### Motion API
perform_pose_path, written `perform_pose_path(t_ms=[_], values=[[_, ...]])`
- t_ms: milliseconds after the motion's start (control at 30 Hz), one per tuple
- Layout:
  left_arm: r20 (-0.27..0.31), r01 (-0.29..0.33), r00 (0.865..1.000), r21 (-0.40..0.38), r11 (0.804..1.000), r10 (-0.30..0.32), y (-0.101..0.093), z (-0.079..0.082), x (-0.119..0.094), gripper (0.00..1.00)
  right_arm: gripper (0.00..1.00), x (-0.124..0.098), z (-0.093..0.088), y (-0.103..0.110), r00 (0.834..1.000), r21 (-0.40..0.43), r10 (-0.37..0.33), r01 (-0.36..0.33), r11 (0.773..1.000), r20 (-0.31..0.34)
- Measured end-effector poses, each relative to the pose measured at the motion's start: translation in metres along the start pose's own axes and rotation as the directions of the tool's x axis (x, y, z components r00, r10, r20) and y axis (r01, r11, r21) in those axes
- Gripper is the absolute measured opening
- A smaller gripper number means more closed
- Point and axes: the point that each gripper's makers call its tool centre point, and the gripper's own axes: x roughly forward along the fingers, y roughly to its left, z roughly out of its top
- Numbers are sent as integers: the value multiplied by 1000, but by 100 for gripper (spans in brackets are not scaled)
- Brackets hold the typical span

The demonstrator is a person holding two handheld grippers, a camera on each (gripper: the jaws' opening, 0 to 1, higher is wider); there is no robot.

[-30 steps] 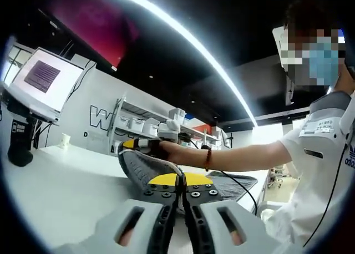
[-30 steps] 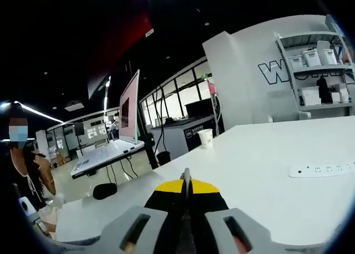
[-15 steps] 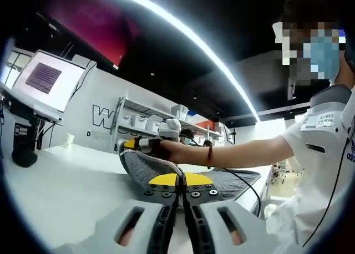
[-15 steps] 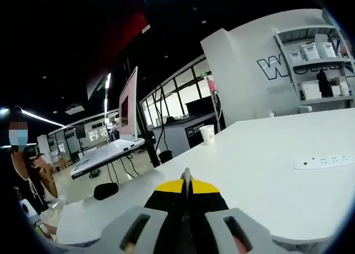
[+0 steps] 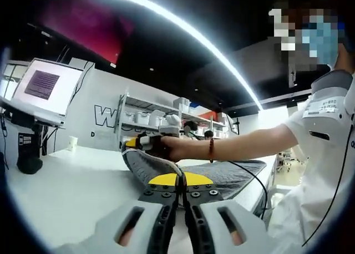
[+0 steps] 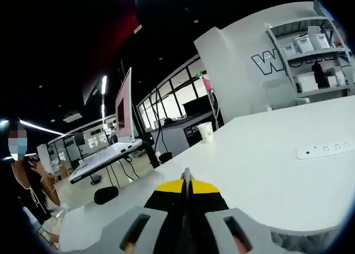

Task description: Open the folded towel by lifting each exposed corner and separating the folded layers until the towel lies flat within the target outline without major curled edges

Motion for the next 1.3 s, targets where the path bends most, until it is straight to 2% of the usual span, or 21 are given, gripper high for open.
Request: perform_pose_path(t_ms=[233, 400, 533, 600, 700, 933, 1000, 1200, 1300], values=[[-10, 3, 1000, 11, 1000, -3, -1, -1, 0, 1, 0, 1, -3, -1, 1000, 17, 0, 0, 1000, 0], [-20, -7, 1000, 14, 1000, 7, 1, -3, -1, 1, 0, 2, -9, 2, 1000, 76, 17, -17, 997, -1], [-21, -4, 1000, 10, 1000, 4, 1, -4, -1, 1, 0, 3, -11, 1, 1000, 65, 13, -12, 998, -9], [-19, -1, 1000, 2, 1000, 1, 1, -4, -1, 1, 0, 4, -10, 5, 999, 85, 40, -41, 996, 5], [-12, 0, 1000, 1, 1000, 0, 1, -3, -2, 1, 0, 5, -12, 5, 999, 114, 47, -47, 992, 5], [-17, -4, 1000, -5, 1000, 4, 2, -5, -3, 1, 0, 6, -22, 4, 999, 120, 52, -50, 992, -16], [-20, -5, 1000, -5, 1000, 5, 3, -5, -3, 1, 0, 6, -23, 2, 998, 161, 61, -59, 985, -7], [-23, -7, 1000, -6, 1000, 7, 3, -6, -3, 1, 0, 5, -25, 1, 998, 166, 66, -64, 984, -9], [-30, -7, 1000, -9, 1000, 7, 3, -8, -3, 1, 2, 5, -30, 2, 997, 169, 73, -66, 983, -30]])
